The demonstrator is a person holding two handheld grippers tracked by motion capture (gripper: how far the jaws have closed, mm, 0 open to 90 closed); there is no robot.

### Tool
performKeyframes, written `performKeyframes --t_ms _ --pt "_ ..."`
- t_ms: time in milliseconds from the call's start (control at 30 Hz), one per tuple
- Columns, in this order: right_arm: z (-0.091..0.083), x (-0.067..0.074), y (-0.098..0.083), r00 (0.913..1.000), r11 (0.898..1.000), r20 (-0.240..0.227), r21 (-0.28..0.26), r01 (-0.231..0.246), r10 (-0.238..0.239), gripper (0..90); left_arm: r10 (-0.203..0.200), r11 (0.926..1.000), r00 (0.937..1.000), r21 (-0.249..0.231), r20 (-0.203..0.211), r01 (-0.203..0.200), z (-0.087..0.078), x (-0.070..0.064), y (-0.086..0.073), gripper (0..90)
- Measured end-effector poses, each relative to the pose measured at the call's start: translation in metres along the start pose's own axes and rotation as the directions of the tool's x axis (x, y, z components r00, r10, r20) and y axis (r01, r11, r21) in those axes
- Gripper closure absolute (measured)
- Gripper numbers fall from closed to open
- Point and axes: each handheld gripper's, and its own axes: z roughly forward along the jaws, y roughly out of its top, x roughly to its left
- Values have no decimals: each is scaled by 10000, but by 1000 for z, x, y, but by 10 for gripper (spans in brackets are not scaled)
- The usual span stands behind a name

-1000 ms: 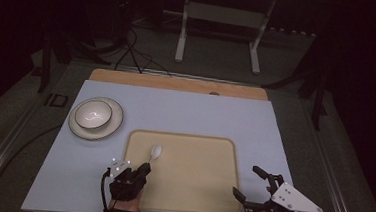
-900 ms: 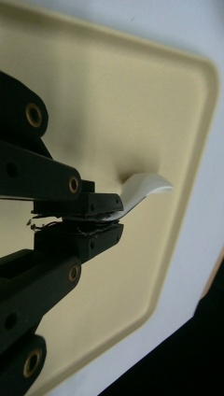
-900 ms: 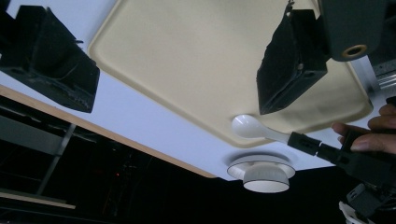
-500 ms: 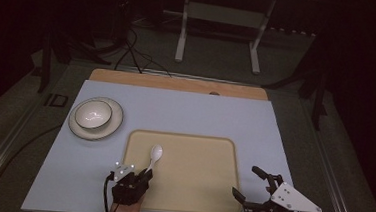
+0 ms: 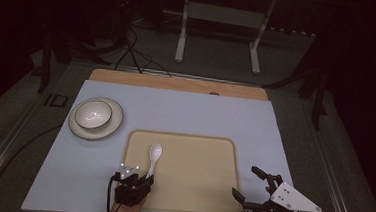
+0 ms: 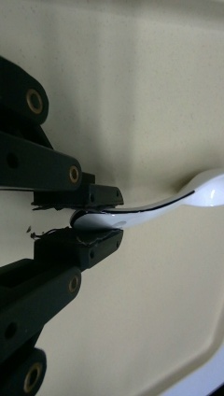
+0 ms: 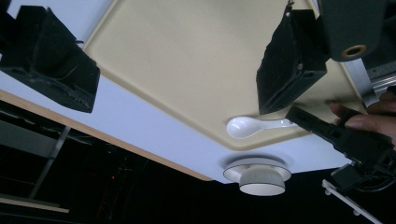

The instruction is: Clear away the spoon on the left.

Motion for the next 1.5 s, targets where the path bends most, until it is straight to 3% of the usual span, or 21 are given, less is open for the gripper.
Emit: performKeyframes --t_ms 67,367,433,500,667,767,1267,1400,1500 --pt "0 0 0 10000 10000 -1 -2 10 -10 135 -90 9998 9998 191 164 87 1 0 -1 787" --pt "0 0 0 10000 10000 -7 -38 23 -23 135 -29 9996 10000 274 70 27 2 1 0 756" --pt "0 0 0 10000 10000 -14 -25 13 -13 135 210 9994 9997 290 -96 -207 2 -1 1 727" --pt "0 0 0 10000 10000 -10 -6 12 -12 136 196 9993 9998 312 -53 -195 2 -1 1 709" --pt "0 0 0 10000 10000 -42 -19 27 -27 136 463 9987 9981 216 -418 -455 1 -2 1 706" --pt "0 0 0 10000 10000 -56 -25 7 -7 136 381 9991 9985 215 -382 -373 1 -1 3 706" --pt "-1 -1 -1 10000 10000 -8 20 -6 6 136 1248 9921 9920 144 -177 -1245 -8 -11 19 544" --pt "0 -1 -1 10000 10000 15 47 -15 15 136 1295 9915 9912 -67 -282 -1297 -11 -11 23 536" --pt "0 -3 -2 10000 10000 16 54 -54 54 136 1244 9922 9921 0 -184 -1245 -11 -10 26 448"
